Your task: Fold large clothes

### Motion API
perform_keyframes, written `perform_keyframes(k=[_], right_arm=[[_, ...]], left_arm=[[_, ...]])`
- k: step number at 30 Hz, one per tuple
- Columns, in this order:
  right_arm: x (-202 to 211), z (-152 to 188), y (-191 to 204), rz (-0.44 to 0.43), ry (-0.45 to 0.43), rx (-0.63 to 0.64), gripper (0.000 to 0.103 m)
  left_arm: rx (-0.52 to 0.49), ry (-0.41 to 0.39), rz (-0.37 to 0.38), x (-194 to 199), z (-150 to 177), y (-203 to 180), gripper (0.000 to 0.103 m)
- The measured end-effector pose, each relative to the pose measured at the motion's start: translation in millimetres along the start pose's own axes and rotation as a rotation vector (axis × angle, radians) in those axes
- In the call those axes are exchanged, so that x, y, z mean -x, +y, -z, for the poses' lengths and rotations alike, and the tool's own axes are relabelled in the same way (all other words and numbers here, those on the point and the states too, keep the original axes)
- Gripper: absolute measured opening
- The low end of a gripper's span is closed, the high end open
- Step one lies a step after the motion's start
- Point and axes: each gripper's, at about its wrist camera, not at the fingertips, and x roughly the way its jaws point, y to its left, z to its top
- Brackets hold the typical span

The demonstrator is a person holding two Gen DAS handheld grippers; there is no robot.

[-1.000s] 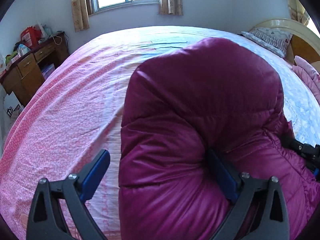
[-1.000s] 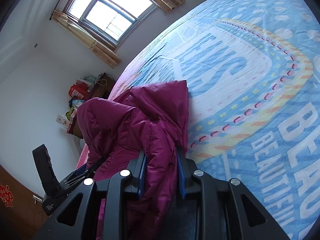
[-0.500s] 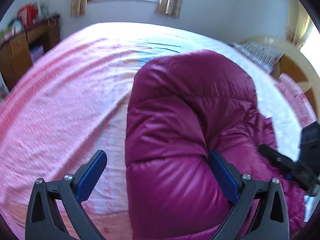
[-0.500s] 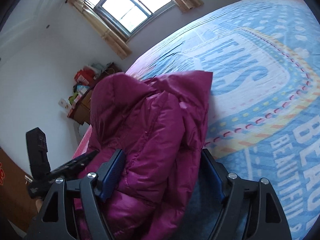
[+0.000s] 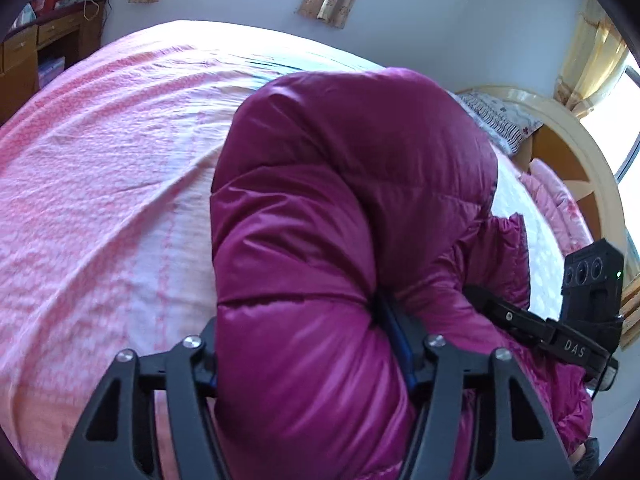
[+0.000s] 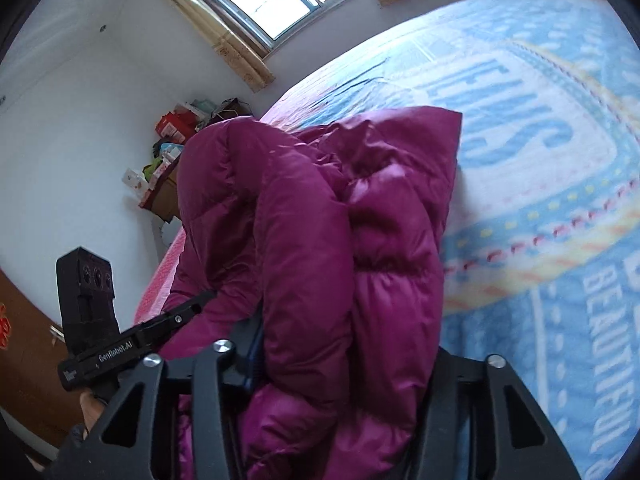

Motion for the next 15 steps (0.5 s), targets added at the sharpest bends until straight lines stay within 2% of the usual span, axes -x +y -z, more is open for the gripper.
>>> perform_keyframes(k=[4,8,15], right_arm=[[16,25,4,0.015,-0.010,-0.028,0.044],[42,59,10,0.016,-0.033,-0.042,0.044],[77,105,11,-0.014,-0.022,-0.038,0.044]], left_arm=[[-0.061,0.001,-0.060,21,27,-20,0.061],[-0.063,-0.001,-0.058,34,44,-22,0.061],[-0.039,-0.016,-0.088,47,56,-21,0.061]])
